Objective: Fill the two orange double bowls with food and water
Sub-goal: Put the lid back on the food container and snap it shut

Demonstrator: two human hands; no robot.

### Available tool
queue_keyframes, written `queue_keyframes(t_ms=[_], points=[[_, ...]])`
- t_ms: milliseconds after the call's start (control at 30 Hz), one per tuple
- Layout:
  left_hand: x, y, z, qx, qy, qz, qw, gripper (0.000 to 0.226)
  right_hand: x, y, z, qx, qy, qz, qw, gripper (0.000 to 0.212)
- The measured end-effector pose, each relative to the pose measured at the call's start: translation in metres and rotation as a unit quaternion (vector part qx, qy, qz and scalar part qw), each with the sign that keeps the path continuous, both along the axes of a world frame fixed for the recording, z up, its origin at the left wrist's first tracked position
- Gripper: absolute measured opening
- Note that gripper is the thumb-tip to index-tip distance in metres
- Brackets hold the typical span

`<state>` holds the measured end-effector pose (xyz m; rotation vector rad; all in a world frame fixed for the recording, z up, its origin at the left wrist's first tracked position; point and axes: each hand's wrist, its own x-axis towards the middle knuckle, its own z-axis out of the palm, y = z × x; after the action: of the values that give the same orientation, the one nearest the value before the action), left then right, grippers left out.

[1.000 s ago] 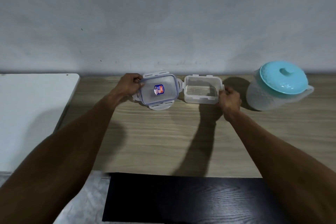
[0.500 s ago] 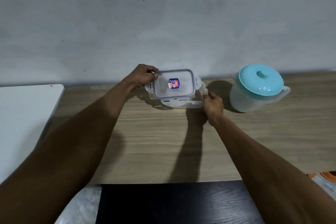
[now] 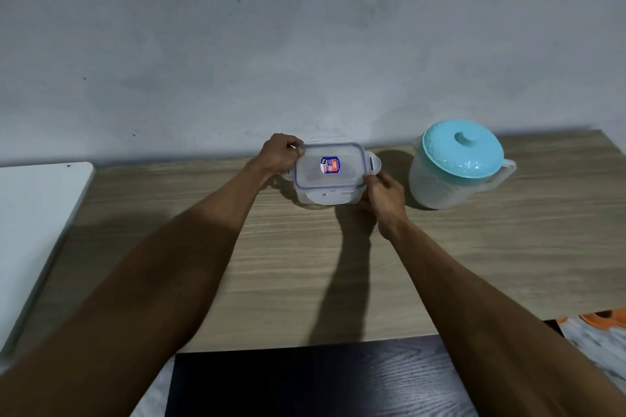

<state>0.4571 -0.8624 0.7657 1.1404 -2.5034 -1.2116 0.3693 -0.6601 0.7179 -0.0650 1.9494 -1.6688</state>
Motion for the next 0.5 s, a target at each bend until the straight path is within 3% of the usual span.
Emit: queue_keyframes(t_ms=[167, 267, 400, 500], points=[[-0.001, 0.007, -0.009, 0.009, 0.008, 0.028, 1.0, 0.026, 0.003, 0.003, 0.004, 0.006, 0.031, 0.01, 0.999, 0.018], [0.001, 0.007, -0.012, 0.032, 0.01, 0.041, 0.999, 0.03, 0.004, 0.003, 0.005, 0.02, 0.041, 0.015, 0.999, 0.026], [0.008, 0.009, -0.011, 0.113, 0.013, 0.069, 0.991, 0.064, 0.01, 0.004, 0.016, 0.083, 0.078, 0.024, 0.993, 0.038], [0.016, 0.016, -0.006, 0.152, 0.022, 0.075, 0.985, 0.087, 0.013, 0.004, 0.03, 0.186, 0.172, 0.043, 0.966, 0.057]])
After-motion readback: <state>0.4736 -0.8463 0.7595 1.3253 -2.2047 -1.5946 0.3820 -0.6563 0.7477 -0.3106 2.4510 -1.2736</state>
